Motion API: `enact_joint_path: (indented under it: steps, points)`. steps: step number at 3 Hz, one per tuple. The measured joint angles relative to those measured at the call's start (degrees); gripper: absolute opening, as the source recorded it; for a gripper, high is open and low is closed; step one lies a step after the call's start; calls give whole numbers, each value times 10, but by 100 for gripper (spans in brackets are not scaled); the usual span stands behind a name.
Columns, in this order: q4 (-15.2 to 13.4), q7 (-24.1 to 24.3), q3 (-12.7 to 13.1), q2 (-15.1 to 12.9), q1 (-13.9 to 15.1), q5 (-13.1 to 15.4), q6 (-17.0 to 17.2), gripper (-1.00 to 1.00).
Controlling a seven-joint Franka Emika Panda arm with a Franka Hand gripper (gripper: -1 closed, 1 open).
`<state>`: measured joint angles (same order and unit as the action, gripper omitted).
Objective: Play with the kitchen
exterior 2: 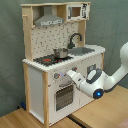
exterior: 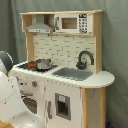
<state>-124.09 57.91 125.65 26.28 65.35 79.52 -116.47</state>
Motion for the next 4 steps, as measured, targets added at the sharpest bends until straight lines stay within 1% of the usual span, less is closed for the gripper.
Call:
enact_joint_path:
  steps: [1,2,3,4]
  points:
    - [2,0,-3,-6,-25,41,34,100]
    - [16,-20,-3,-20,-29,95,54,100]
    - [30,-63,-2,-29,-38,130,67,100]
    - [35,-117,0,-27,-51,162,77,100]
